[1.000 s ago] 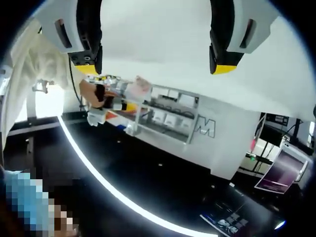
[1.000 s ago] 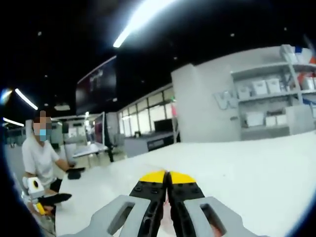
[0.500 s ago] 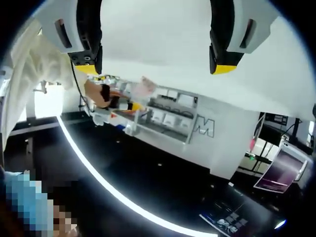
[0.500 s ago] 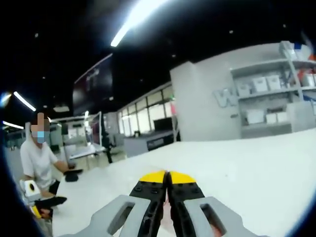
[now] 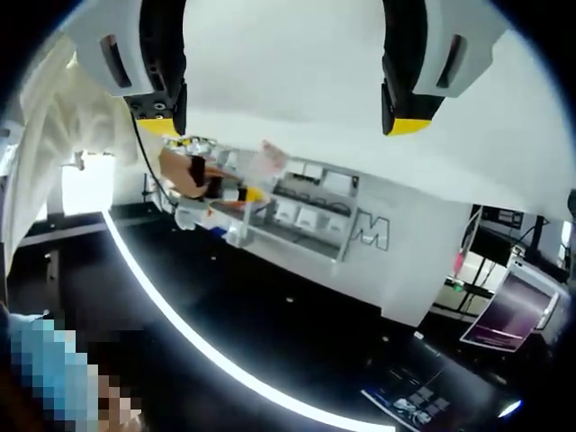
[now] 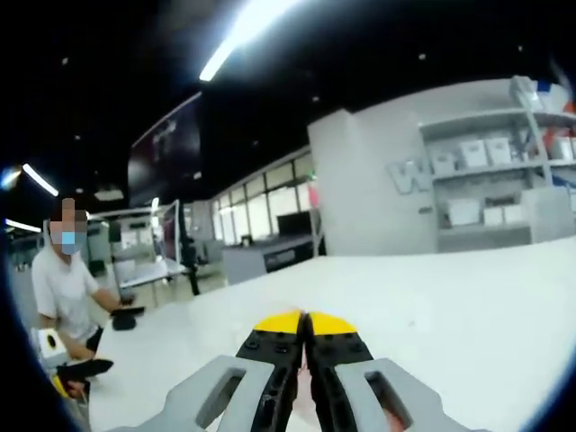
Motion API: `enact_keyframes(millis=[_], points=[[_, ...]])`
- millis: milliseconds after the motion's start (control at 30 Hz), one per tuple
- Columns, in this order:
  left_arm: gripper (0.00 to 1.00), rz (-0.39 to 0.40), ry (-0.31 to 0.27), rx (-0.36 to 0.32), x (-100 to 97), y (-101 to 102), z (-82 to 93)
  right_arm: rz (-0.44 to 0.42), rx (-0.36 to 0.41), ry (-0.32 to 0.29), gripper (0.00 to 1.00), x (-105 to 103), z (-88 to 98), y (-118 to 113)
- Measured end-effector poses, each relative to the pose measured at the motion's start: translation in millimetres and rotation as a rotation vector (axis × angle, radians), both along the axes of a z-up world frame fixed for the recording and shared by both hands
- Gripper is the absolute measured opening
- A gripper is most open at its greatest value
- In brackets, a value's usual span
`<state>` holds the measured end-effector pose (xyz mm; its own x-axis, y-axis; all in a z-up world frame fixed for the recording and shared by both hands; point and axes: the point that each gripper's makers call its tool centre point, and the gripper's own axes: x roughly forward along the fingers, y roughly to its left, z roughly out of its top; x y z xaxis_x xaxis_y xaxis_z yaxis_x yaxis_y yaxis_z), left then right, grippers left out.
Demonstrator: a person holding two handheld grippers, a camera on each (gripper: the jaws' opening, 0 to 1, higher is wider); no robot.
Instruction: Open the resealable bag by pulling the two sides of the seal apart until the entire bag opening is separated and visibly accessible.
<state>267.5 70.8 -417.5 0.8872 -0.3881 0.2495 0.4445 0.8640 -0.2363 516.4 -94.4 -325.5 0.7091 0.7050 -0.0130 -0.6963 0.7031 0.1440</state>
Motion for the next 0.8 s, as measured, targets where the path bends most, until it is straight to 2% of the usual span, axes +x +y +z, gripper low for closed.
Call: enact_keyframes(millis=[800], points=[[0.89, 0.021, 0.002, -0.002, -1.9, 10.8, -0.9, -0.038, -0.083, -0.012, 0.0, 31.3, -10.7, 12.0]])
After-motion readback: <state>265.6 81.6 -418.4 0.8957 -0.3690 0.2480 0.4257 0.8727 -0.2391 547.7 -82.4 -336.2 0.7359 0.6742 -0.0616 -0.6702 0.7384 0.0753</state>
